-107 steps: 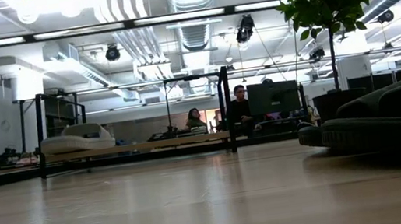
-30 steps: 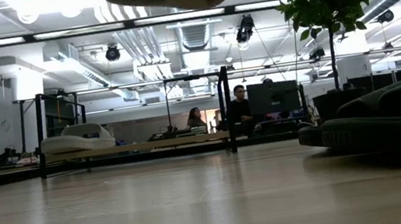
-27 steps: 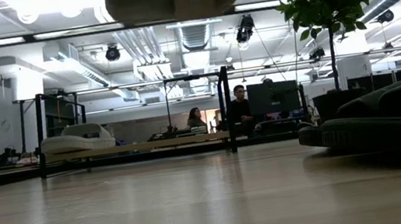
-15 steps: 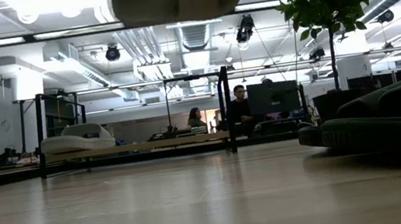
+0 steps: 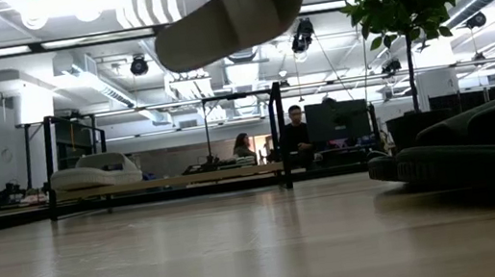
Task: Pick and place slides into the shelf
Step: Put the gray slides on the shelf
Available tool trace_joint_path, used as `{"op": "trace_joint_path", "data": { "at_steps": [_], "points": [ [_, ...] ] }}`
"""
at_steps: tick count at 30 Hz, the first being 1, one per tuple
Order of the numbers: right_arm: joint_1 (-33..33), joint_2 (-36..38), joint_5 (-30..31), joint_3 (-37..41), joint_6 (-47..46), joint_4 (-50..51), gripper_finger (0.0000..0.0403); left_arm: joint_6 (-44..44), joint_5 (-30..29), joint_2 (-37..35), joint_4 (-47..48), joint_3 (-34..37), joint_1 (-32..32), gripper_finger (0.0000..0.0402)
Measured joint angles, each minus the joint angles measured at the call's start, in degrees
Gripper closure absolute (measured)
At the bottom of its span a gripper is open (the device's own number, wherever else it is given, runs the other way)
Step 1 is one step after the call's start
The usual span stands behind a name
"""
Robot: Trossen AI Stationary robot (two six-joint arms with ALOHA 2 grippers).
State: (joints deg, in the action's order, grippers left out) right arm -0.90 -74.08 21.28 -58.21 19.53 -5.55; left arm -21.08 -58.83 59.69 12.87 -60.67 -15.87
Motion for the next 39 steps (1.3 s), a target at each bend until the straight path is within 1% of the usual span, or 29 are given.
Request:
{"op": "trace_joint_path", "data": {
  "at_steps": [3, 5, 8, 10, 14, 18, 20, 23, 25, 27, 29, 32, 36, 38, 39],
  "points": [
    [-2.3, -0.4, -5.7, -4.9, -0.4, 6.6, 0.0394, 2.8, 0.4, -1.7, 2.6, 0.7, -0.1, 0.0176],
    [-4.5, -1.0, -11.1, -8.4, -0.2, 12.7, 0.0394, 5.6, 2.6, -2.6, 5.0, 1.2, -0.1, 0.0175],
    [-8.3, -3.0, -18.9, -14.2, -0.9, 21.4, 0.0394, 10.1, 7.6, -3.7, 8.4, 2.0, -0.1, 0.0175],
    [-10.5, -4.8, -22.4, -17.8, -1.5, 26.2, 0.0394, 12.7, 9.3, -3.8, 10.0, 2.1, -0.2, 0.0175],
    [-13.3, -8.9, -26.3, -22.9, -1.0, 32.3, 0.0394, 15.2, 10.3, -3.7, 10.7, 2.2, -0.1, 0.0175],
    [-14.8, -14.1, -32.2, -27.4, -0.7, 36.6, 0.0394, 14.7, 14.4, -2.4, 10.6, 2.2, -0.1, 0.0175],
    [-15.2, -16.9, -33.9, -30.3, -0.7, 39.4, 0.0394, 13.6, 14.8, -1.6, 11.1, 2.2, -0.1, 0.0175],
    [-16.1, -21.3, -34.9, -35.0, -2.1, 43.4, 0.0394, 11.7, 14.7, 0.1, 10.7, 2.2, -0.1, 0.0175],
    [-16.9, -24.2, -37.6, -38.9, -3.1, 46.6, 0.0394, 9.4, 14.5, 1.8, 10.7, 2.2, -0.1, 0.0175],
    [-17.6, -26.9, -39.8, -43.1, -3.6, 50.0, 0.0394, 6.6, 13.2, 3.6, 10.8, 2.2, -0.1, 0.0175],
    [-18.4, -29.2, -40.9, -47.0, -4.0, 52.5, 0.0394, 3.9, 10.1, 5.5, 10.6, 2.2, -0.1, 0.0175],
    [-19.5, -31.9, -42.8, -52.2, -4.3, 56.3, 0.0394, -0.1, 2.7, 8.1, 10.7, 2.2, -0.2, 0.0175],
    [-21.4, -34.2, -49.9, -57.3, -5.1, 60.0, 0.0394, -5.6, -7.8, 11.6, 10.6, 2.2, -0.2, 0.0175],
    [-22.1, -34.6, -52.1, -58.4, -6.0, 60.3, 0.0394, -7.9, -10.7, 13.4, 10.3, 2.2, -0.2, 0.0175],
    [-22.2, -34.7, -52.7, -58.8, -6.4, 60.3, 0.0394, -8.5, -11.2, 14.0, 10.1, 2.2, -0.2, 0.0175]
  ]
}}
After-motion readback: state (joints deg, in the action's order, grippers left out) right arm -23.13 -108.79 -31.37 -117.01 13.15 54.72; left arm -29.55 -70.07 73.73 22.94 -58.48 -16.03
